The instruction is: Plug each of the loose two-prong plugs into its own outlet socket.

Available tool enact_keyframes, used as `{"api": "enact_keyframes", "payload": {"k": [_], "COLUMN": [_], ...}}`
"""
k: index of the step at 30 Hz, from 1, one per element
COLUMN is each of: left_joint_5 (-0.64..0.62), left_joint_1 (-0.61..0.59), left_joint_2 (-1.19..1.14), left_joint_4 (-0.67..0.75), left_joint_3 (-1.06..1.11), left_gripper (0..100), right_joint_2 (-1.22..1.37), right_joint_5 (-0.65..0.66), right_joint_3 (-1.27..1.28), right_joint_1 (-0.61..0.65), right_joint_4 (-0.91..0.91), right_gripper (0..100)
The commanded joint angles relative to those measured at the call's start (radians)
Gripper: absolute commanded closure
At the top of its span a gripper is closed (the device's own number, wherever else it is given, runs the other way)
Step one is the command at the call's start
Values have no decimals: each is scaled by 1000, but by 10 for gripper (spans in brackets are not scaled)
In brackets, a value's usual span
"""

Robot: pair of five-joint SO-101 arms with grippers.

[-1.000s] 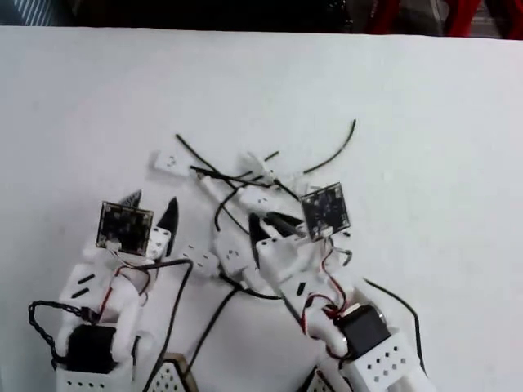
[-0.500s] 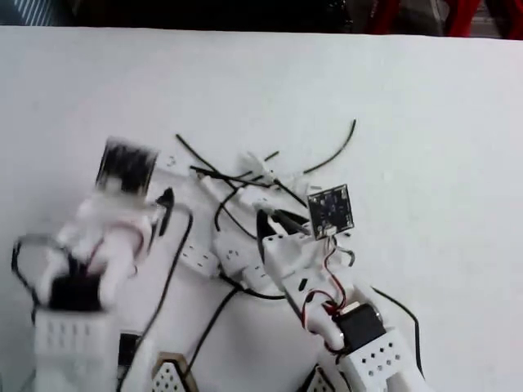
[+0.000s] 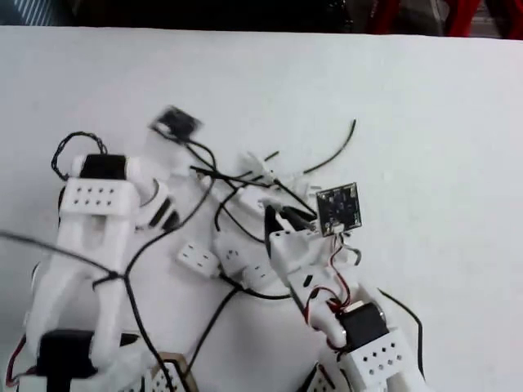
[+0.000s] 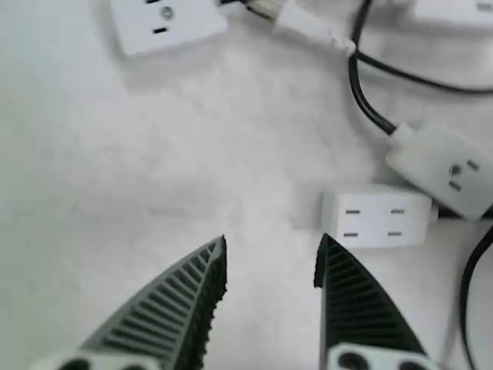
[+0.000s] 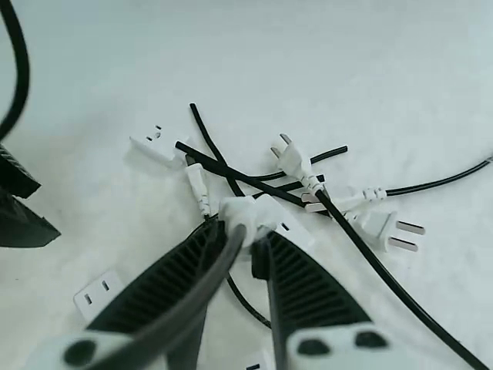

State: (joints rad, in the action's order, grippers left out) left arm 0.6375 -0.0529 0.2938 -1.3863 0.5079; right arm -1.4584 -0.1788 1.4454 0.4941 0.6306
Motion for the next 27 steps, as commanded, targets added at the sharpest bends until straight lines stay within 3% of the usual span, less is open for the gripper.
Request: {"api": "enact_keyframes", "payload": {"k": [1,6,11,18,27], "left_joint_5": [348,557,661,709,704], "left_joint_1": [8,31,116,260,302], "left_joint_2": [-18,-44,-79,-232,-429], "left_joint_4": [-5,-2,-2,28,129], "left_joint_3": [-46,-46,-46,-46,-46], "left_gripper": [799,710,688,688,714], "right_joint_2": [-10,-15,-16,-8,-8], "right_joint_5": [-6,0,0,0,0], "right_joint_3": [-6,-26,-52,-54,-52], "right_joint_1": [-12,-114,-214,-280,-275], "right_joint_4": [-27,-28,-28,-73,-76], "right_gripper": [981,979,978,978,978]}}
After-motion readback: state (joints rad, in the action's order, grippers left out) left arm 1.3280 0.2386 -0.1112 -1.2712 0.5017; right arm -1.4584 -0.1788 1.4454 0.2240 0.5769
